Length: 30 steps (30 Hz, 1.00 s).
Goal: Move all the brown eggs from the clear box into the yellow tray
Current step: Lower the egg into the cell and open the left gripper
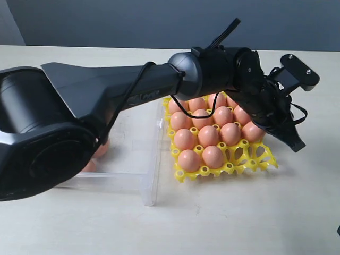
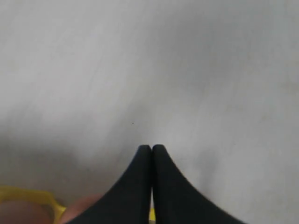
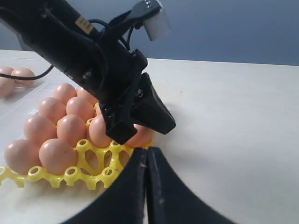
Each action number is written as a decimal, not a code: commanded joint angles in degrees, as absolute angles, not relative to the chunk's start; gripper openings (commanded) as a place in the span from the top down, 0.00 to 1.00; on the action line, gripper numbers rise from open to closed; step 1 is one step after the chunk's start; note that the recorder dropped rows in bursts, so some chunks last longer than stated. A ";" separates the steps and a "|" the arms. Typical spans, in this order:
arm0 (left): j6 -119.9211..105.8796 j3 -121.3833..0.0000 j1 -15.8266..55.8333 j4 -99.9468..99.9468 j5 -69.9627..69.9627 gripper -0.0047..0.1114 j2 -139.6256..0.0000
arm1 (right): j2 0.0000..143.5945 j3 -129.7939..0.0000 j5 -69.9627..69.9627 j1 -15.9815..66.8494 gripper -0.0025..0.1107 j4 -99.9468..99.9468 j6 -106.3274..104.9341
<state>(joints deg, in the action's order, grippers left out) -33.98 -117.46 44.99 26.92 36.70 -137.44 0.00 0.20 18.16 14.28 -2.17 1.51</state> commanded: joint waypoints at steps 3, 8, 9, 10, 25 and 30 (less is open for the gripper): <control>-33.40 -118.05 44.51 24.09 41.50 0.96 -138.60 | 0.00 0.00 17.47 14.37 0.97 -2.03 1.49; -33.40 -118.05 44.51 21.66 43.05 0.96 -136.62 | 0.00 0.00 17.47 14.37 0.97 -2.03 1.49; -33.40 -118.05 44.51 21.66 42.96 0.96 -136.22 | 0.00 0.00 17.47 14.37 0.97 -2.03 1.49; -33.40 -118.05 44.51 21.53 42.67 0.96 -135.80 | 0.00 0.00 17.47 14.37 0.97 -2.03 1.49; -33.40 -118.05 44.51 20.07 31.40 0.96 -138.49 | 0.00 0.00 17.47 14.37 0.97 -2.03 1.49; -33.40 -118.05 44.51 19.54 32.63 0.96 -139.18 | 0.00 0.00 17.47 14.37 0.97 -2.03 1.49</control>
<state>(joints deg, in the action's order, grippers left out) -33.74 -118.04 44.65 19.86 32.54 -139.27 0.00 0.20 18.16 14.28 -2.17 1.51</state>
